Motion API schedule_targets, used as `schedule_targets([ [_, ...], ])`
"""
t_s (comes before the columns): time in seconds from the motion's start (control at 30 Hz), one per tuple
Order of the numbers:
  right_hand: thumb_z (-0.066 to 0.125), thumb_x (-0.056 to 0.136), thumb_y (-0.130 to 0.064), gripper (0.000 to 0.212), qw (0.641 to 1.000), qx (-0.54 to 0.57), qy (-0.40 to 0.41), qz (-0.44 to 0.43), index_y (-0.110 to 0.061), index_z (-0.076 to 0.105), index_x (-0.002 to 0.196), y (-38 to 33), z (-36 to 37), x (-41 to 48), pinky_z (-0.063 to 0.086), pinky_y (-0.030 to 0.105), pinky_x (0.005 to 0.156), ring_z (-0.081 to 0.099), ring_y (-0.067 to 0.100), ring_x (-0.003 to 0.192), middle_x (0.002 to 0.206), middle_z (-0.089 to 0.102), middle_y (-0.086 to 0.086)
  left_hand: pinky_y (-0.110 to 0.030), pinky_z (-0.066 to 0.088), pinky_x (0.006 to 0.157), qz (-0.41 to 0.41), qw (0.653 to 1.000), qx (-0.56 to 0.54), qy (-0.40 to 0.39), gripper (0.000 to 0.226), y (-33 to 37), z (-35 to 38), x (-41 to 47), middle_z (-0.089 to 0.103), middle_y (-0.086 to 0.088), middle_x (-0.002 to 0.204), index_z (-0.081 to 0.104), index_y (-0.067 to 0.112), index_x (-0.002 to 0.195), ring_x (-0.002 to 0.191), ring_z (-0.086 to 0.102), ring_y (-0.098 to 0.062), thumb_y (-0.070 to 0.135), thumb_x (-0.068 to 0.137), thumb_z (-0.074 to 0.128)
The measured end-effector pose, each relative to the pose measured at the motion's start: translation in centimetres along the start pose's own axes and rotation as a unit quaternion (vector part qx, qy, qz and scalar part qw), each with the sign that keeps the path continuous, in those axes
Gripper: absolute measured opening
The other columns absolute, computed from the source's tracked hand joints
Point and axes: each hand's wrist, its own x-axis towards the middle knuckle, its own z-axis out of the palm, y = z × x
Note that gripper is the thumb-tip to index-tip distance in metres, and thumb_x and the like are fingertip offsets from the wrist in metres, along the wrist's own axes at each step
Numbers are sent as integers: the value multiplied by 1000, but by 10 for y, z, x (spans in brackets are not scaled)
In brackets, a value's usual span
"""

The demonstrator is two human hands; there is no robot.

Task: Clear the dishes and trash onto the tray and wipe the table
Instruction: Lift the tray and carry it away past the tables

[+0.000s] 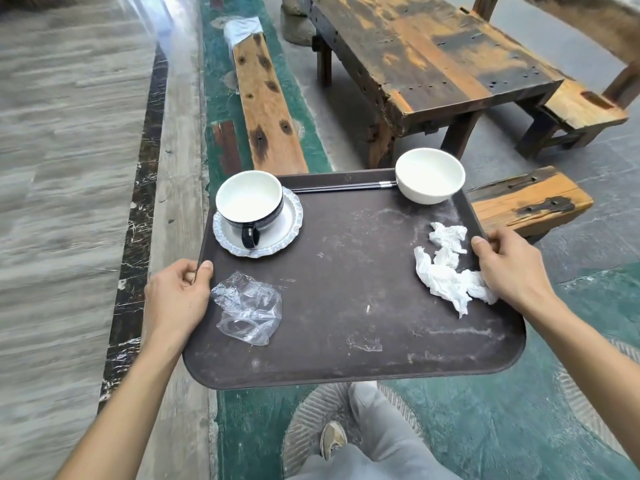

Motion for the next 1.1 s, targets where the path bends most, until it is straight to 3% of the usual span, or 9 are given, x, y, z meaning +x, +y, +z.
schedule_targets([
  [0.17, 50, 95, -38, 25, 1000, -4, -3, -11, -18, 55, 81, -5, 12, 58, 33, 36, 66, 53, 30, 74, 70, 59, -7, -18, 38, 54, -4, 1000, -4, 2, 33, 20, 36, 39, 52, 3, 49, 59, 17, 63, 46, 50, -10, 38, 87, 65],
  [0.4, 50, 97, -36, 23, 1000, 2, -16, -24, -16, 58, 90, -13, 17, 165, 33, 35, 68, 55, 29, 79, 76, 63, 1, -26, 39, 58, -15, 1000, 1, -10, 35, 76, 92, 108, 54, -2, 53, 59, 13, 64, 52, 51, -21, 36, 90, 64],
  [1.1, 50, 97, -35, 22, 1000, 5, 1, -2, -15, 57, 89, -62, 46, 414, 33, 35, 70, 55, 30, 82, 79, 65, 5, -24, 39, 58, 14, 1000, 8, -14, 30, 190, 219, 322, 61, -6, 62, 65, 13, 70, 55, 53, -17, 33, 92, 65],
])
